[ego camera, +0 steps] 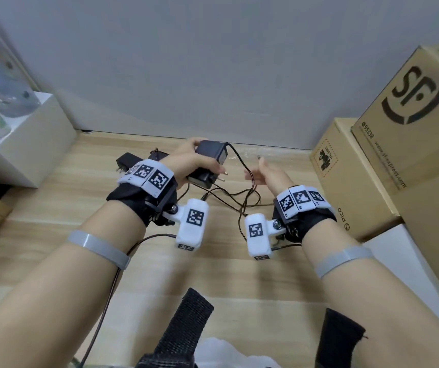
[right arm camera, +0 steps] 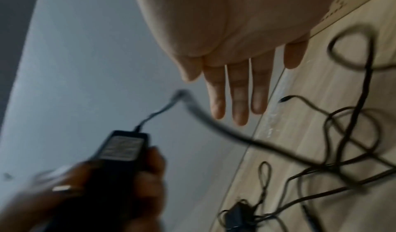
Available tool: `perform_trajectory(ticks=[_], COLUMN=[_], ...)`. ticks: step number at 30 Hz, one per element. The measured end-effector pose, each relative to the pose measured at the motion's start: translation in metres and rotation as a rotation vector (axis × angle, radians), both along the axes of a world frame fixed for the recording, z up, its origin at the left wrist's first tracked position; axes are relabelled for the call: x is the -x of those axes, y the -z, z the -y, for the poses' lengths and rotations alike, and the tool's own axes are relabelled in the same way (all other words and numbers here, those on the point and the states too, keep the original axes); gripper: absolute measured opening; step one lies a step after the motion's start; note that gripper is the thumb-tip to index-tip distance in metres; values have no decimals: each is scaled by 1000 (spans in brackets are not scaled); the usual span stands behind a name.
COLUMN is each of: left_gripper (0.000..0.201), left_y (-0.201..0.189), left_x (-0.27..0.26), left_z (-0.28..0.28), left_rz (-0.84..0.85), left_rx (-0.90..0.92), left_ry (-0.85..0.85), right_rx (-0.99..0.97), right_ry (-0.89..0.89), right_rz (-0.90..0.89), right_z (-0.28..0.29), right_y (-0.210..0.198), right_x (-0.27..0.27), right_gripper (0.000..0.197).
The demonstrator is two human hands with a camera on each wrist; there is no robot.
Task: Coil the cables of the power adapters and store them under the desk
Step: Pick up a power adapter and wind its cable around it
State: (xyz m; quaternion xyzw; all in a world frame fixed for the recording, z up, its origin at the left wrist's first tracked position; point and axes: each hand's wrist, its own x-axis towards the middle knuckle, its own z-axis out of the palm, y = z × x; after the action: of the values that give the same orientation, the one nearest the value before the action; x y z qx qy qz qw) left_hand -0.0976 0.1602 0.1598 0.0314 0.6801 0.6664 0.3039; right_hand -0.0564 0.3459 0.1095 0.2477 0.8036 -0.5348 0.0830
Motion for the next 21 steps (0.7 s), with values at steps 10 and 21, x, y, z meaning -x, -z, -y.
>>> perform_trajectory(ticks=[10,21], left_gripper=[43,25], left_y=[16,-2], left_x=[-5,-11], left_z=[-3,-18], left_rz=[51,54], left_rx=[-118,-143], left_ry=[55,61], right_rx=[226,-157], right_ry=[-39,-22], right_rz=[-340,-286], right_z=[19,35], right_y=[-32,-9], right_x=[-11,-18], right_gripper=[27,23])
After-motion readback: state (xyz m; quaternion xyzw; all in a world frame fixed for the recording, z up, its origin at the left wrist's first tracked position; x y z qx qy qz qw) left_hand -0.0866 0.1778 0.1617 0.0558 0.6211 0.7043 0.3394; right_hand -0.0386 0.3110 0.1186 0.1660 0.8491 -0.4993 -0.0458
